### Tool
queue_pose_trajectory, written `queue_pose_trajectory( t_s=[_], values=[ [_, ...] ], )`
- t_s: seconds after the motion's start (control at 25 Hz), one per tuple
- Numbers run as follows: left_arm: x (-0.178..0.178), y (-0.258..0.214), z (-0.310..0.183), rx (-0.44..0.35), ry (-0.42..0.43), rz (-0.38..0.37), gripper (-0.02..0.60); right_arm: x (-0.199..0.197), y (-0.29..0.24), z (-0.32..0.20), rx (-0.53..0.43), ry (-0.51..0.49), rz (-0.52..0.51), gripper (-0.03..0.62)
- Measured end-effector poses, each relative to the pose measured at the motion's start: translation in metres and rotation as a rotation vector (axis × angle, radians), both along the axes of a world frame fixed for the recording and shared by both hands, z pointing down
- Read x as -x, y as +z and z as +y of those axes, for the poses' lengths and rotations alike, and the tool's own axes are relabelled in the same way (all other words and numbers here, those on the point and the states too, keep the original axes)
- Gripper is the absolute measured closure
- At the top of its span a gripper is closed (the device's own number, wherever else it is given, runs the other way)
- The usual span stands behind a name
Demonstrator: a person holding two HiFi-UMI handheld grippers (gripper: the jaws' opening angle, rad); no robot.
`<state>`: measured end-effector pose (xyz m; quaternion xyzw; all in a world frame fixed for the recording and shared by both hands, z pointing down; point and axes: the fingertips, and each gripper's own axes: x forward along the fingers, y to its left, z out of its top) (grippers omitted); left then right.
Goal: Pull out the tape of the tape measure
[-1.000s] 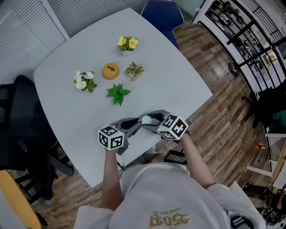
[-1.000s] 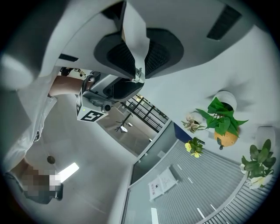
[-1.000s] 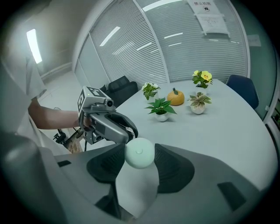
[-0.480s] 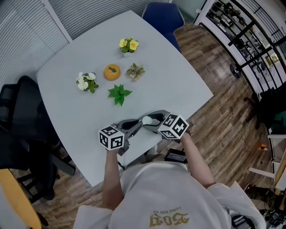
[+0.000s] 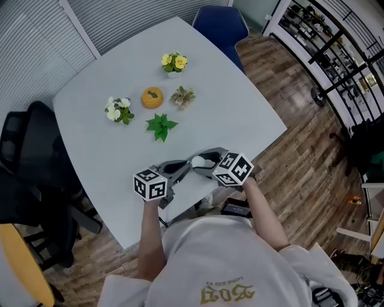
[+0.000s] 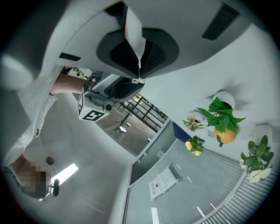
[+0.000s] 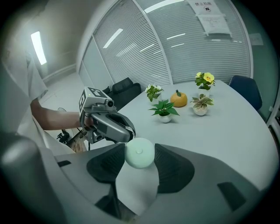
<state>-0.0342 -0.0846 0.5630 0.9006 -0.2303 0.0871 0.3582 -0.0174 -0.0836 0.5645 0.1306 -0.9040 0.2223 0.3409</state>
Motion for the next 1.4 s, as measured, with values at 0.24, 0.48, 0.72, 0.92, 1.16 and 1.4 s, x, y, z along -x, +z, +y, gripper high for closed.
queue_pose_trajectory(
  t_s=[0.24, 0.48, 0.72, 0.92, 1.16, 1.4],
  values=[
    [0.003, 0.000, 0.000, 0.003, -0.014, -0.008, 0.568, -0.004, 0.000, 0.001, 0.010, -0.008, -0.001, 0.365],
    [0.006, 0.000, 0.001, 0.003, -0.032, -0.020, 0.569, -0.008, 0.001, 0.001, 0.019, -0.019, 0.007, 0.365],
    [0.012, 0.001, 0.001, 0.001, -0.055, -0.032, 0.569, -0.012, 0.002, 0.001, 0.020, -0.025, 0.015, 0.365],
    [0.018, -0.001, 0.001, -0.003, -0.077, -0.035, 0.569, -0.016, 0.000, 0.002, 0.015, -0.018, 0.011, 0.365],
    [0.018, -0.003, 0.003, -0.009, -0.083, -0.041, 0.569, -0.019, -0.002, 0.005, 0.015, -0.016, 0.013, 0.365],
    [0.027, -0.003, 0.003, -0.011, -0.107, -0.047, 0.569, -0.022, -0.004, 0.004, 0.012, -0.009, 0.014, 0.365]
  ],
)
